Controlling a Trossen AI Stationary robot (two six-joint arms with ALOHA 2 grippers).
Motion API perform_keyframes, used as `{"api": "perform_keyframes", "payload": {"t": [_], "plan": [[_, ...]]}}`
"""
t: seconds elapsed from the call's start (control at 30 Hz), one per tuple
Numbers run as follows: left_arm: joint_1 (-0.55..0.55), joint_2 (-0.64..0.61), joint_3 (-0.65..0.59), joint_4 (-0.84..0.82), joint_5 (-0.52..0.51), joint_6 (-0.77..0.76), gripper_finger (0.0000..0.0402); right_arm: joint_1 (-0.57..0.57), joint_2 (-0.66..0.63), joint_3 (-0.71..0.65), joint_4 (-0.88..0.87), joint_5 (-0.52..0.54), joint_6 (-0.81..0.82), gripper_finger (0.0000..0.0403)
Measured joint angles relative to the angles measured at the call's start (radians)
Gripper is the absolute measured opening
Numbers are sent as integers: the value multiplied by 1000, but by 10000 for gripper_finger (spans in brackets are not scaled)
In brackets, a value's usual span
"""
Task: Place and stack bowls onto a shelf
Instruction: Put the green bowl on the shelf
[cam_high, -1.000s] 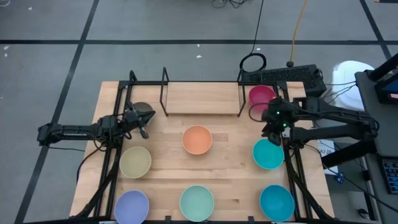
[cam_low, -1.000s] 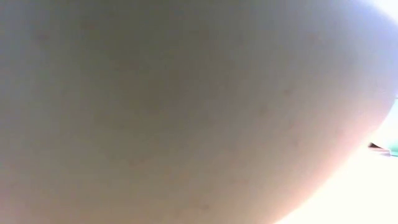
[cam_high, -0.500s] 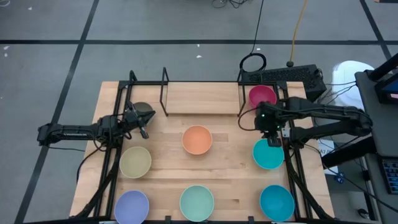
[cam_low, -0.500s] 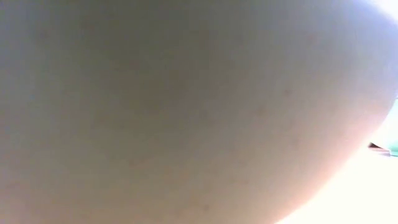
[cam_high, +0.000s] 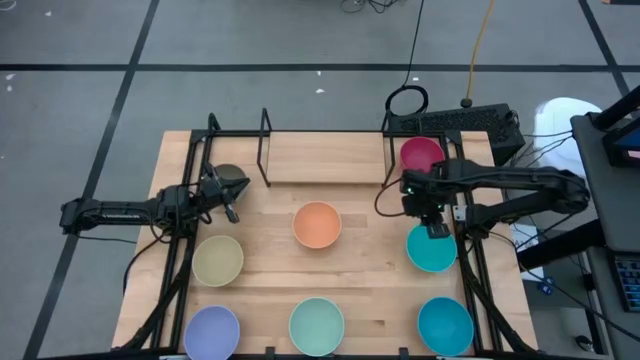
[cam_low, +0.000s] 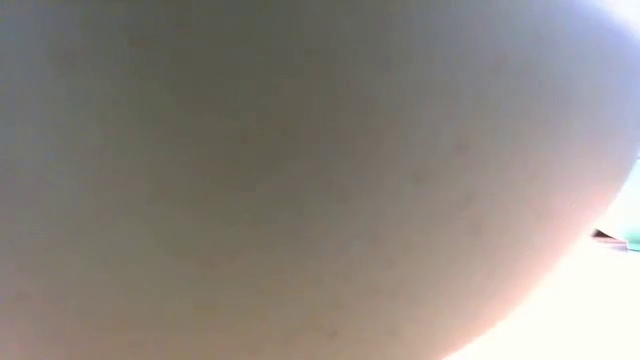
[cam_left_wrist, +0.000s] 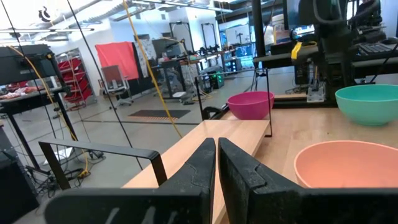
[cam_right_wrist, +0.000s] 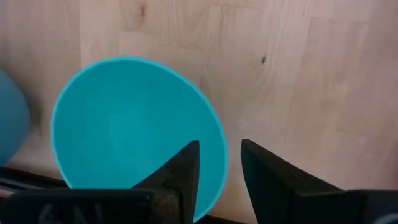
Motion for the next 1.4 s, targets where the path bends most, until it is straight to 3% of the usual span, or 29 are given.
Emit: {"api": "perform_keyframes", "payload": {"t": [0.6, 0.7, 0.83, 1.0, 1.23, 1.4], "plan": [[0, 0, 0, 0, 0, -1, 26, 6, 0, -208, 158, 55, -103, 110], [0, 0, 0, 0, 0, -1, 26, 6, 0, -208, 175, 59, -108, 87], [0, 0, 0, 0, 0, -1, 26, 6, 1, -208, 183, 73, -106, 17], [0, 0, 0, 0, 0, -1, 26, 6, 0, -206, 187, 82, -95, 4], [0, 0, 0, 0, 0, -1, 26, 6, 1, -71, 182, 91, 33, 2], [0, 0, 0, 0, 0, -1, 26, 7, 1, 104, 123, 208, 53, 1]]}}
